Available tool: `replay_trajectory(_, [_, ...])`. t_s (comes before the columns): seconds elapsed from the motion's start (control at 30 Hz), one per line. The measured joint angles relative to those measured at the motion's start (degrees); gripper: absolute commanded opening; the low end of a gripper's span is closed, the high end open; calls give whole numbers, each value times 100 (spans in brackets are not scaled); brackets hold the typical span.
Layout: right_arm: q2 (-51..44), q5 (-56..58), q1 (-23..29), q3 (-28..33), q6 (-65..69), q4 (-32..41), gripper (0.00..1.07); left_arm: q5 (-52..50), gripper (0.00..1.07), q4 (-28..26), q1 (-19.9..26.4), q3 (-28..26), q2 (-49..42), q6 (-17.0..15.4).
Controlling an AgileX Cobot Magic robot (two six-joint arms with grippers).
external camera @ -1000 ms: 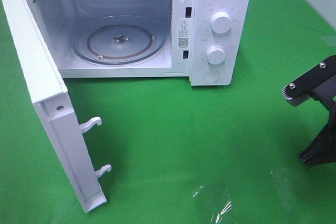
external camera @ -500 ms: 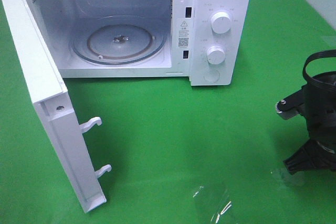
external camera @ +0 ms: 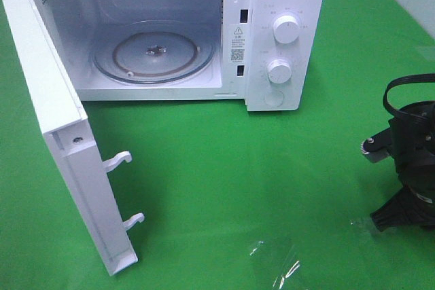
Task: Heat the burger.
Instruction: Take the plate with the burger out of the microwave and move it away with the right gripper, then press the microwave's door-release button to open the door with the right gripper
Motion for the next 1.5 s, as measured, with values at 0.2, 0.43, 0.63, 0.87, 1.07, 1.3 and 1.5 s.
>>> replay_trajectory(0.2, [-264, 46, 0, -138, -590, 619, 52, 0, 98, 0, 0, 0, 0, 0])
replay_trajectory(0.43, [-1077, 57, 0, -189, -1444, 1306, 52, 0, 98, 0, 0, 0, 0, 0])
replay_trajectory(0.63, [-2252, -46, 0, -189, -2767, 2343, 59, 0, 98, 0, 0, 0, 0, 0])
replay_trajectory(0.87, [-3604, -212, 0, -189, -4412, 3736, 80, 0, 98, 0, 0, 0, 0, 0])
replay_trajectory(1.07, [-4756, -63, 0, -189, -5202, 4658, 80, 0, 98, 0, 0, 0, 0, 0])
replay_trajectory(1.3, [-5793, 693, 0, -189, -5386, 4910, 77, 0, 98, 0, 0, 0, 0, 0])
replay_trajectory(1.5, [-6583, 1346, 0, -189, -5386, 4922, 76, 0, 98, 0, 0, 0, 0, 0])
